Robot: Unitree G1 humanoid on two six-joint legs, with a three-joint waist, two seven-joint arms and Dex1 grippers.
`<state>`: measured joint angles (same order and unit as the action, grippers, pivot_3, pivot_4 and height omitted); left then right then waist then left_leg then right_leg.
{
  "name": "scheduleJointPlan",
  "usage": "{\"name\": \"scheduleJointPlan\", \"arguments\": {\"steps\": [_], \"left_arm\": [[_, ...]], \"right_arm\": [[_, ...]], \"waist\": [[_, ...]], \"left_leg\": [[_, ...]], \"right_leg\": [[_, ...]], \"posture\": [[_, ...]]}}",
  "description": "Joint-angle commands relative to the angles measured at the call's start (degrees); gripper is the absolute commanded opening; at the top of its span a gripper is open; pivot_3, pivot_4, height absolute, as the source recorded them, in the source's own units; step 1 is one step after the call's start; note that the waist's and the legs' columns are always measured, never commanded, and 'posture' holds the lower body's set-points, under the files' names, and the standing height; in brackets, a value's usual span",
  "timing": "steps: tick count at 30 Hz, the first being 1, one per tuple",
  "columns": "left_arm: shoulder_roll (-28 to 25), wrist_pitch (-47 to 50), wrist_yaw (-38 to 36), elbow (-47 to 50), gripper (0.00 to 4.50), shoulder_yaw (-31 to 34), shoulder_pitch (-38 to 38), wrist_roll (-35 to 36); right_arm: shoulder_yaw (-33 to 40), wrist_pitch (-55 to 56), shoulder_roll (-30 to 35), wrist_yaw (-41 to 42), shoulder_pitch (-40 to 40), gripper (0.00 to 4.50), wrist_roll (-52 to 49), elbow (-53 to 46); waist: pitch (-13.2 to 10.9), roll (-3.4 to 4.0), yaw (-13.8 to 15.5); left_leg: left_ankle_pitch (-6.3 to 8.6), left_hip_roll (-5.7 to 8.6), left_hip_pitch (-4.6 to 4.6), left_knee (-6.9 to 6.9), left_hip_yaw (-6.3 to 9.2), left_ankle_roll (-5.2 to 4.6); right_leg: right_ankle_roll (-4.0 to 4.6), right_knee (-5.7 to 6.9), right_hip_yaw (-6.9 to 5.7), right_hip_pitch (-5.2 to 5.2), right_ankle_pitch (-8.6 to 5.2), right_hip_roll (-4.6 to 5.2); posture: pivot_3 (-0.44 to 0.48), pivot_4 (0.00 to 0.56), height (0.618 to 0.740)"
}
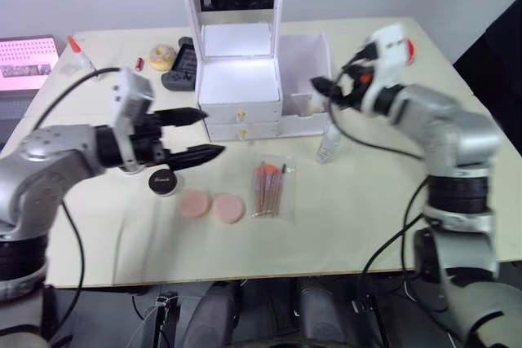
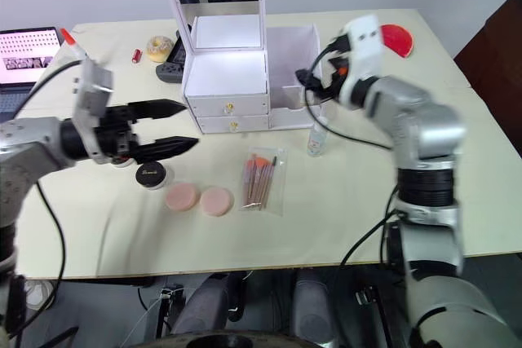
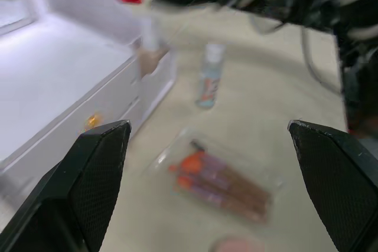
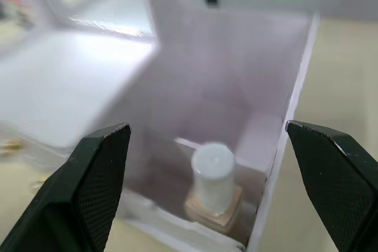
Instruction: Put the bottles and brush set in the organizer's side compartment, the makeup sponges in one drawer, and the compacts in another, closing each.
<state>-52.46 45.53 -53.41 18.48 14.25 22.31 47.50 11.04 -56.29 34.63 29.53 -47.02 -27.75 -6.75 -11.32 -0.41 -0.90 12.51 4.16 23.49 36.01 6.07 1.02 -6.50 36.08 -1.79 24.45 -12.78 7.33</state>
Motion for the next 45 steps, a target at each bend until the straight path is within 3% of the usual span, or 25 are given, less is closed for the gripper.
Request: {"name": "scheduleJointPlan", "arguments": {"steps": [1,8,13,17,20,34,40,45], "left_arm": [[-4.51,-3.91,-3.77,-4.96,4.50,7.71,-5.27,-3.72],[-9.13,-15.18,-7.56,-23.54,4.50,17.44,-15.66,-13.44],[-9.97,-22.90,-8.85,-36.07,4.50,21.86,-21.00,-18.55],[-10.35,-29.02,-9.05,-44.93,4.50,25.55,-24.58,-21.18],[-10.17,-30.96,-9.48,-47.34,4.50,26.41,-25.42,-21.50],[-8.15,-25.58,-9.54,-37.69,4.50,23.14,-22.70,-19.93],[-5.98,-19.59,-9.15,-24.10,4.50,16.19,-17.29,-16.35],[-2.86,-13.40,-7.90,-12.70,4.50,8.41,-10.23,-12.02]], "right_arm": [[9.94,-0.24,8.85,10.64,4.17,4.45,-7.90,-5.95],[24.16,13.84,21.69,33.26,30.26,4.45,-8.30,-2.39],[29.14,27.51,22.85,37.74,44.30,4.45,-1.61,5.64],[34.66,35.11,22.53,39.04,51.86,4.45,0.94,13.98],[35.86,36.96,21.37,39.44,55.23,4.45,0.27,14.86],[32.55,37.57,19.80,37.44,55.76,4.45,-1.68,11.63],[29.95,32.10,21.62,34.97,52.70,4.45,-3.90,3.63],[21.74,25.21,21.47,28.41,45.89,4.45,-5.11,-5.53]], "waist": [[0.01,-0.01,0.25],[0.03,-0.09,0.21],[0.04,-0.11,0.08],[0.05,-0.11,0.27],[0.05,-0.11,0.42],[0.08,-0.14,0.35],[0.07,-0.14,0.37],[0.08,-0.16,0.30]], "left_leg": [[0.02,-0.01,0.00,-0.03,-0.01,-0.02],[0.06,-0.10,-0.05,0.07,-0.52,-0.07],[0.08,-0.17,-0.18,0.11,-0.97,-0.04],[0.09,-0.19,-0.12,0.04,-1.00,-0.02],[0.11,-0.19,-0.09,-0.03,-0.97,0.00],[0.20,-0.93,-0.07,-0.07,-1.44,0.10],[0.20,-0.92,-0.07,0.11,-1.49,0.09],[0.18,-0.93,-0.07,0.18,-1.50,0.08]], "right_leg": [[-0.01,-0.02,-0.01,-0.01,-0.01,0.00],[0.21,-0.10,0.02,-0.13,-0.15,0.08],[0.15,-0.10,0.12,-0.10,-0.16,0.31],[0.16,-0.16,0.13,0.02,-0.16,0.39],[0.18,-0.21,0.14,0.05,-0.14,0.40],[0.40,-0.56,-0.05,-0.07,0.04,0.25],[0.14,-0.56,-0.04,-0.14,0.07,0.19],[0.10,-0.56,-0.03,-0.18,0.21,0.18]], "posture": [[0.000,0.150,0.737],[0.000,0.150,0.737],[0.000,0.150,0.737],[0.000,0.150,0.737],[0.000,0.150,0.737],[0.000,0.150,0.737],[0.000,0.150,0.737],[0.000,0.150,0.737]]}}
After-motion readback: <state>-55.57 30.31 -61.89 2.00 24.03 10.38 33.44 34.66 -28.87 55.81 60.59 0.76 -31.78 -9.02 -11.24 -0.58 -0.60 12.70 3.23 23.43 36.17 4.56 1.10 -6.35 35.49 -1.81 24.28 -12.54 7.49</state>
